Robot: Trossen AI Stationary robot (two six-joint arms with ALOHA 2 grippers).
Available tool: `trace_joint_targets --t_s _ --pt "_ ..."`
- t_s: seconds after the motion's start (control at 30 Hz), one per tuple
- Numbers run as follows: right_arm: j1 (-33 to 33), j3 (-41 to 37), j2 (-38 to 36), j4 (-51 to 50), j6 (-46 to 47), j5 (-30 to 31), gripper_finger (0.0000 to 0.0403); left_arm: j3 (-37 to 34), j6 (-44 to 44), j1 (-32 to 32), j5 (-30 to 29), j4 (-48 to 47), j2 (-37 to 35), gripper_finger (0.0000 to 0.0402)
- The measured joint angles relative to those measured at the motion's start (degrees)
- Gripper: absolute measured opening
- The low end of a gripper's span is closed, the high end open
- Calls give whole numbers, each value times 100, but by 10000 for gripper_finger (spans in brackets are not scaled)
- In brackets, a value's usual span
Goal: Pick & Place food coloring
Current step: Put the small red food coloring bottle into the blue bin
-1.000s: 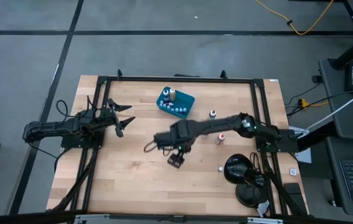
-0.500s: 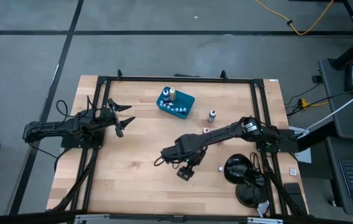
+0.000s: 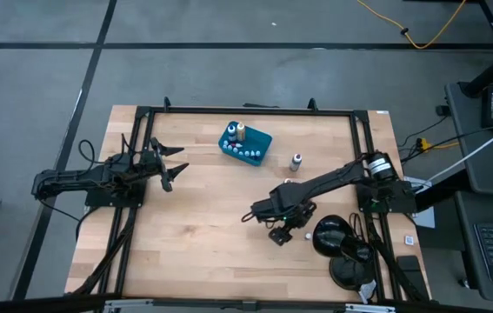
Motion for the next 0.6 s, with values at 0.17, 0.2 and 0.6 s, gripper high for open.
trace_joint_targets --t_s 0.17,0.2,0.6 --pt "-15 -657 -297 462 337 -245 316 1 1 -1 0 -2 -1 267" --pt "-16 -771 -346 536 375 -245 316 -1 -1 -1 2 -2 -1 267" --pt "9 -1708 -796 1310 848 -381 316 1 -1 -1 0 -1 1 267"
